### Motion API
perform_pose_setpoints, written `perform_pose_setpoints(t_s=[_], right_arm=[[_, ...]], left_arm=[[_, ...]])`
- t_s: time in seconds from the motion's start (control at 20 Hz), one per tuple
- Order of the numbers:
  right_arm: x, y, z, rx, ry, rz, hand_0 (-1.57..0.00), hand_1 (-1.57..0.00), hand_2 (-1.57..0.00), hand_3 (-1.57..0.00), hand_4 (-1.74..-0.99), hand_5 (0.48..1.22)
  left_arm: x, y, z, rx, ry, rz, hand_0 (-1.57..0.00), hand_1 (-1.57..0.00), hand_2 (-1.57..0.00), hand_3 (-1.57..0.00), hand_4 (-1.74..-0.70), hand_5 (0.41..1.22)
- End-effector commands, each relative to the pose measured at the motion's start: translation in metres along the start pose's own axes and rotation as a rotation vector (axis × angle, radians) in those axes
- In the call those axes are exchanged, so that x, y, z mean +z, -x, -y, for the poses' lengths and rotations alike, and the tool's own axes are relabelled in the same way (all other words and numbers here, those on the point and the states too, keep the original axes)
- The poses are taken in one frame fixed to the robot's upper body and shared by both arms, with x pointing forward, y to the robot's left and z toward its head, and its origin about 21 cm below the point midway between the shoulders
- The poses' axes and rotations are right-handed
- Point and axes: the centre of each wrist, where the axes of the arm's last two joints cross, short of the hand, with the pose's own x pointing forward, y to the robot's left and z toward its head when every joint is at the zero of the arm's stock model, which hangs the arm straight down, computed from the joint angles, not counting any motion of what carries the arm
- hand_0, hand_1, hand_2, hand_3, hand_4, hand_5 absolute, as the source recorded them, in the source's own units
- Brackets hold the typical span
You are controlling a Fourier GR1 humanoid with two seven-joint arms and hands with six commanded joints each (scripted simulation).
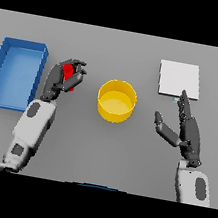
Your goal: Pick up the red beaker and tilt it to pour out 1 green nut into yellow bowl. Pick up the yellow bowl and place it on the metallic measuring scale.
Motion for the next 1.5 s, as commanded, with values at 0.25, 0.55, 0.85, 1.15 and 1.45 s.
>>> perform_pose_setpoints(t_s=[0.25, 0.55, 0.85, 1.15, 1.45], right_arm=[[-0.001, 0.006, -0.001, 0.008, -0.004, -0.016, 0.00, 0.00, 0.00, 0.00, -1.290, 0.648], [0.002, 0.005, -0.001, 0.014, -0.009, 0.000, 0.00, 0.00, 0.00, 0.00, -1.292, 0.655], [0.003, 0.006, -0.006, 0.024, -0.004, 0.009, 0.00, 0.00, 0.00, 0.00, -1.289, 0.664], [0.001, 0.003, 0.001, 0.022, -0.012, 0.013, 0.00, 0.00, 0.00, 0.00, -1.277, 0.675], [0.002, 0.007, -0.007, 0.004, -0.020, 0.003, 0.00, 0.00, 0.00, 0.00, -1.274, 0.688]], left_arm=[[-0.002, -0.002, 0.002, -0.021, 0.009, 0.019, -1.41, -1.40, -1.40, -1.26, -1.59, 1.148], [-0.004, -0.017, 0.005, -0.061, 0.024, 0.077, -1.53, -1.53, -1.53, -1.49, -1.51, 1.202], [-0.011, -0.057, -0.003, -0.147, 0.040, 0.156, -1.56, -1.56, -1.56, -1.55, -1.50, 1.216], [-0.008, -0.085, -0.003, -0.349, 0.096, 0.159, -1.57, -1.57, -1.56, -1.56, -1.62, 1.158], [-0.018, -0.105, 0.003, -0.622, 0.180, 0.183, -1.57, -1.57, -1.57, -1.57, -1.69, 1.124]])
